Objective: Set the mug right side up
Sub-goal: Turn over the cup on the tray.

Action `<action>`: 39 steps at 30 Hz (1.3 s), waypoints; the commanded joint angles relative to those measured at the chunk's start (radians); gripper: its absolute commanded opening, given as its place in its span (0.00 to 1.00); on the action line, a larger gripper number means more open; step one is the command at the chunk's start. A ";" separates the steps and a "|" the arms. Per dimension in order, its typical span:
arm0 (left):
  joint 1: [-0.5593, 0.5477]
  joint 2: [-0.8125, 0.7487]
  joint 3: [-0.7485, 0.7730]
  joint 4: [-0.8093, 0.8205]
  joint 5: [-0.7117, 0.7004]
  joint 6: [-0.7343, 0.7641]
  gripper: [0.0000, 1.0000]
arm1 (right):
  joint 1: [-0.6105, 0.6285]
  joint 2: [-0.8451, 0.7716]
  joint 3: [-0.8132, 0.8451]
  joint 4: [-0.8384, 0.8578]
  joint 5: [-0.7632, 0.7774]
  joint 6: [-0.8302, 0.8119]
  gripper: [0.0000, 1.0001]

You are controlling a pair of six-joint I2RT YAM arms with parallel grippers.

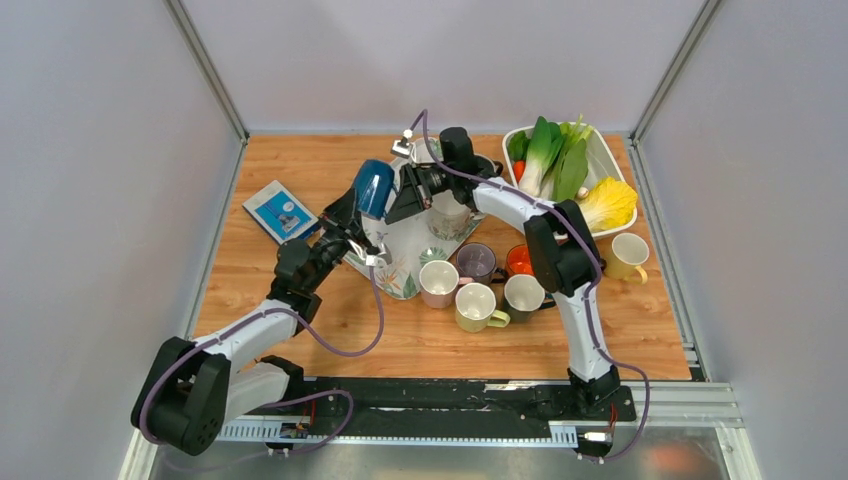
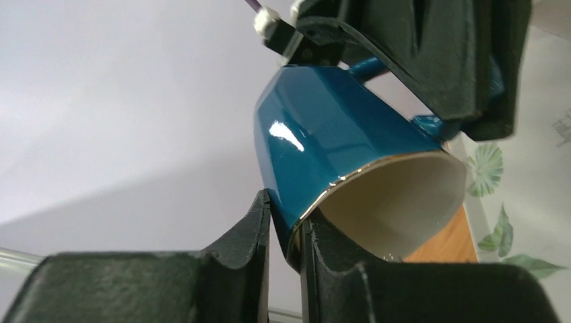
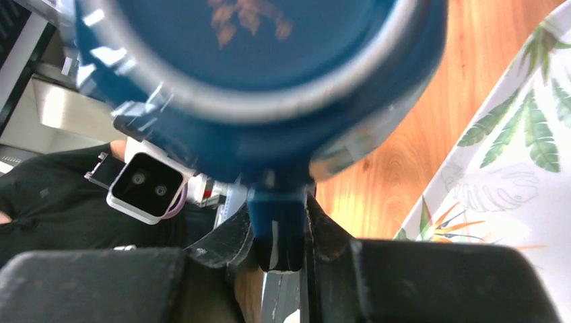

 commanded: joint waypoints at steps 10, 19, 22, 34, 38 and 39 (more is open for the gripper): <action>-0.014 -0.050 0.165 -0.139 -0.219 -0.233 0.00 | -0.020 -0.077 -0.020 0.185 -0.025 -0.023 1.00; -0.010 -0.142 0.499 -1.029 -0.169 -0.648 0.00 | -0.090 -0.183 0.043 0.028 0.096 -0.217 1.00; -0.008 -0.141 0.538 -1.157 -0.093 -0.716 0.00 | -0.124 -0.276 -0.005 -0.005 0.209 -0.421 1.00; 0.105 -0.011 0.690 -1.363 0.158 -1.049 0.00 | -0.058 -0.564 -0.123 -0.566 0.511 -1.577 0.99; 0.108 0.043 0.749 -1.397 0.090 -1.128 0.00 | 0.050 -0.499 -0.009 -0.948 0.687 -1.904 0.81; 0.108 0.044 0.749 -1.382 0.077 -1.134 0.00 | 0.073 -0.487 -0.009 -0.969 0.735 -1.912 0.78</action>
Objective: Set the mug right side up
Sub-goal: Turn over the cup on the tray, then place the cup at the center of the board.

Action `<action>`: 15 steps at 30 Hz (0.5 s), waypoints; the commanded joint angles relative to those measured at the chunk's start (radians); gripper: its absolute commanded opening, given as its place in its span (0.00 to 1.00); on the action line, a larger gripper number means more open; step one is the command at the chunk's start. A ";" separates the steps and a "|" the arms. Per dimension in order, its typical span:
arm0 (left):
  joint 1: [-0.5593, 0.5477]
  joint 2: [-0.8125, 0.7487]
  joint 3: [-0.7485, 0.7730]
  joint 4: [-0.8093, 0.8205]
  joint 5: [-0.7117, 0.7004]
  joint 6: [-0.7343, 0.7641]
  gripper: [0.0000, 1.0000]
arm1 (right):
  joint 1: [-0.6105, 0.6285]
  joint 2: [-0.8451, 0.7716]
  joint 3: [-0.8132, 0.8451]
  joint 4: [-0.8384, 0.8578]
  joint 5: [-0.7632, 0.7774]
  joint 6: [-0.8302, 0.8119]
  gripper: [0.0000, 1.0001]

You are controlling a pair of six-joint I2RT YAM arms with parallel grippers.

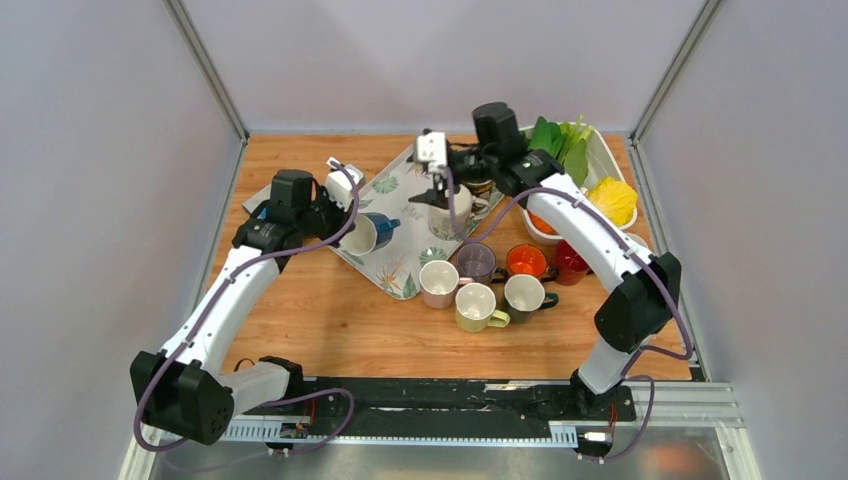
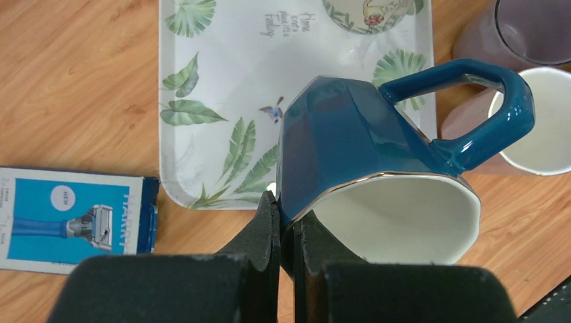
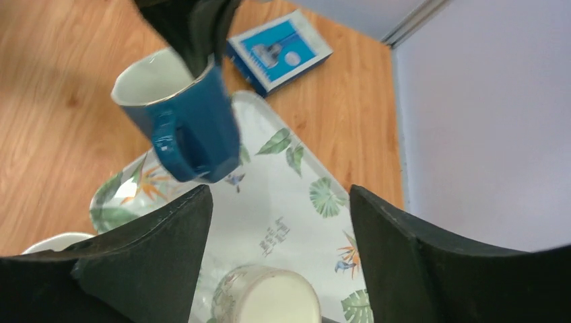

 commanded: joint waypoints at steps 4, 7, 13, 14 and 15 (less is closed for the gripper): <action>0.005 0.010 0.090 0.071 -0.035 -0.130 0.00 | 0.132 0.079 0.047 -0.381 0.223 -0.420 0.73; 0.004 0.022 0.101 0.068 -0.052 -0.127 0.00 | 0.154 0.114 0.092 -0.381 0.237 -0.387 0.69; 0.004 0.018 0.091 0.083 -0.051 -0.128 0.00 | 0.212 0.191 0.175 -0.381 0.297 -0.398 0.59; 0.003 0.016 0.090 0.082 -0.054 -0.124 0.00 | 0.223 0.208 0.200 -0.382 0.307 -0.390 0.57; 0.004 0.015 0.086 0.082 -0.058 -0.115 0.00 | 0.232 0.224 0.223 -0.386 0.318 -0.386 0.55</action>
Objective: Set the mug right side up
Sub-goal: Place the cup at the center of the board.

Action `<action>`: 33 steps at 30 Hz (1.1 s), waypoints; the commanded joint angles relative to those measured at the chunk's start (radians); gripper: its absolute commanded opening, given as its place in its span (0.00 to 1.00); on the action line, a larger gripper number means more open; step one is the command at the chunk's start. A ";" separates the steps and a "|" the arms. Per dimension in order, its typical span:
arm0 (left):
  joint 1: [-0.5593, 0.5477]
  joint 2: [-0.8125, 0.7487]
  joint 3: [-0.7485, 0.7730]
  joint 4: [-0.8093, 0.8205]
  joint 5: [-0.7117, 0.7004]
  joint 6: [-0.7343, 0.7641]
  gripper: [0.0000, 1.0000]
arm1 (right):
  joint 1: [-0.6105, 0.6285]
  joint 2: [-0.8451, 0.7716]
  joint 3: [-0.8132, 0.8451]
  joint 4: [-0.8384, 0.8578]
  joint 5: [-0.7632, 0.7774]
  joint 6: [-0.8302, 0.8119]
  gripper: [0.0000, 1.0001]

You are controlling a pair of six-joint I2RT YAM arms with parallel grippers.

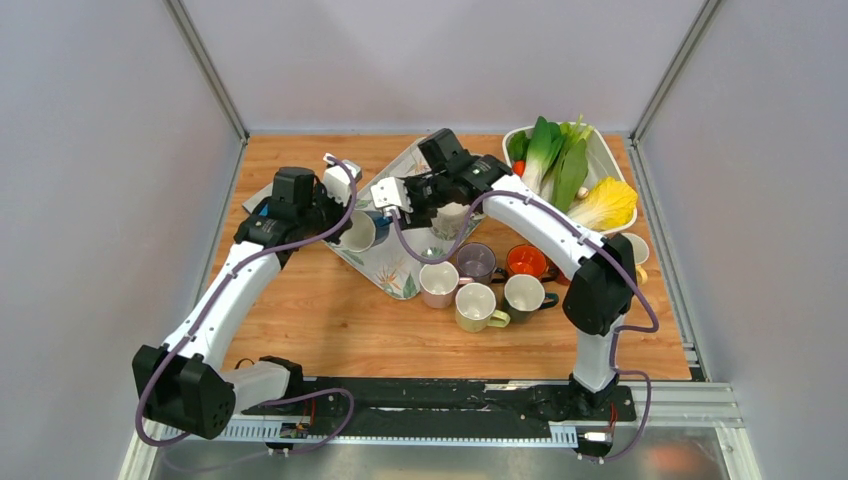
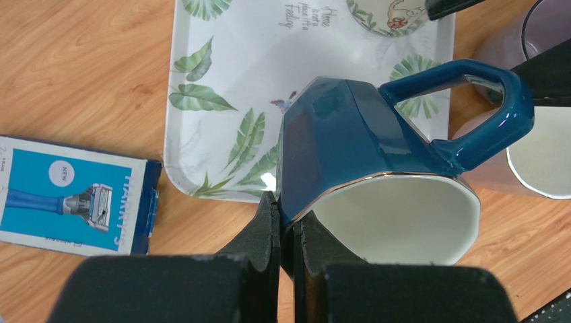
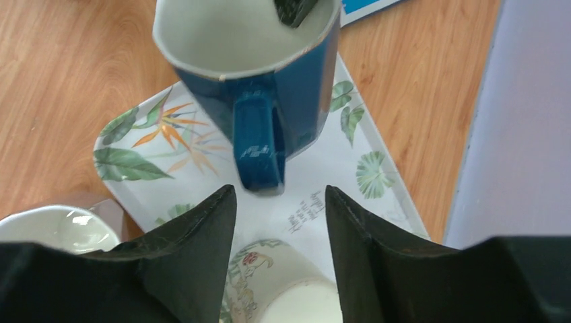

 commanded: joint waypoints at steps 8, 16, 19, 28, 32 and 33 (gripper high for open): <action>0.005 -0.028 0.057 0.092 -0.015 -0.026 0.00 | 0.117 0.101 0.142 -0.044 0.153 -0.112 0.42; 0.004 -0.031 0.055 0.101 -0.013 -0.044 0.00 | 0.138 0.117 0.129 -0.060 0.222 -0.126 0.17; 0.005 -0.029 0.057 0.104 -0.005 -0.049 0.00 | 0.140 0.123 0.122 -0.059 0.248 -0.113 0.00; 0.021 -0.042 0.088 0.098 0.102 -0.070 0.71 | 0.083 0.106 0.085 0.038 0.264 0.081 0.00; 0.022 -0.058 0.117 0.088 0.104 -0.089 0.73 | 0.047 0.100 0.076 0.073 0.255 0.143 0.00; 0.022 -0.061 0.119 0.089 0.096 -0.087 0.73 | 0.039 0.096 0.079 0.080 0.247 0.160 0.00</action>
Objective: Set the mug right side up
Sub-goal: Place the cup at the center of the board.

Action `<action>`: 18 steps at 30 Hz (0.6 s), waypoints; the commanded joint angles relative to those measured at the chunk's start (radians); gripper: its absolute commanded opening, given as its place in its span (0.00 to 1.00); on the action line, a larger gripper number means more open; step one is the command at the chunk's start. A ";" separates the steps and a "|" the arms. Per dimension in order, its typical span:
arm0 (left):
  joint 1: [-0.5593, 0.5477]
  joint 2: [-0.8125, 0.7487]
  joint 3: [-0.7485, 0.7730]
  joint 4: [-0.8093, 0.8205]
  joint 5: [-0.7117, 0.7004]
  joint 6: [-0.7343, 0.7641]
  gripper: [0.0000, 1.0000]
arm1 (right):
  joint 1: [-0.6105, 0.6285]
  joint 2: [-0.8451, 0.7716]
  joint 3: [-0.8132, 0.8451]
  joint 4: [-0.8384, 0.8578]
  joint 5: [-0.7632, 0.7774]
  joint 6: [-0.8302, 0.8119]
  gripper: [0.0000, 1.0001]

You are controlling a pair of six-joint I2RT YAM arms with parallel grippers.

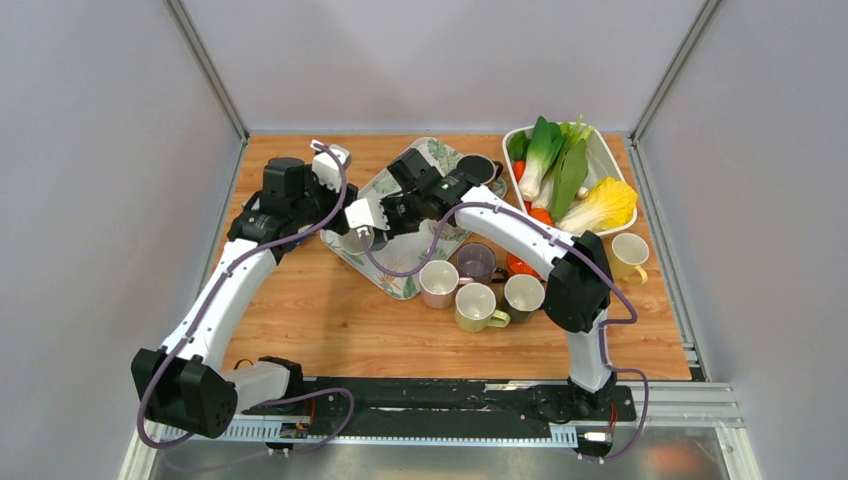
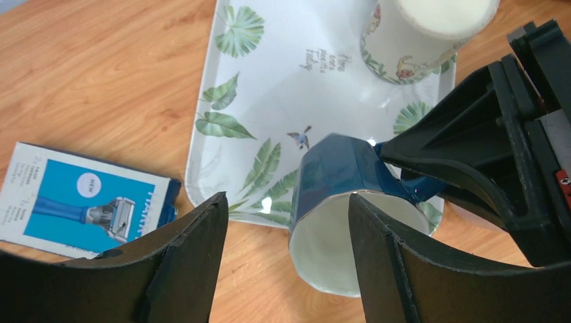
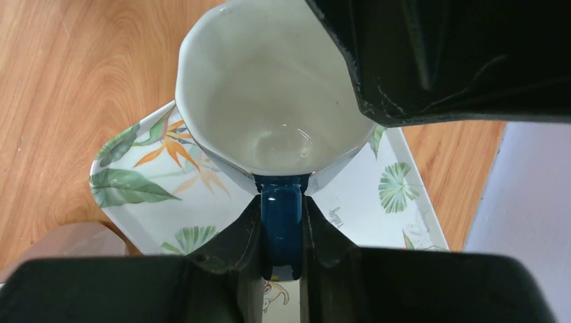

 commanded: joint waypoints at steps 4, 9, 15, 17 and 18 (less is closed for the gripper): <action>0.017 -0.078 0.067 0.067 0.012 -0.035 0.73 | -0.108 -0.041 0.022 0.108 -0.022 0.201 0.00; 0.068 -0.096 0.061 0.133 0.136 -0.041 0.76 | -0.171 -0.135 -0.076 0.111 -0.061 0.198 0.00; 0.070 -0.107 0.017 0.195 0.234 -0.008 0.76 | -0.297 -0.301 -0.225 0.128 -0.125 0.226 0.00; 0.069 -0.097 0.010 0.212 0.236 -0.015 0.76 | -0.344 -0.380 -0.291 0.139 -0.158 0.225 0.00; 0.069 -0.087 0.008 0.219 0.236 -0.019 0.76 | -0.363 -0.426 -0.339 0.157 -0.159 0.218 0.00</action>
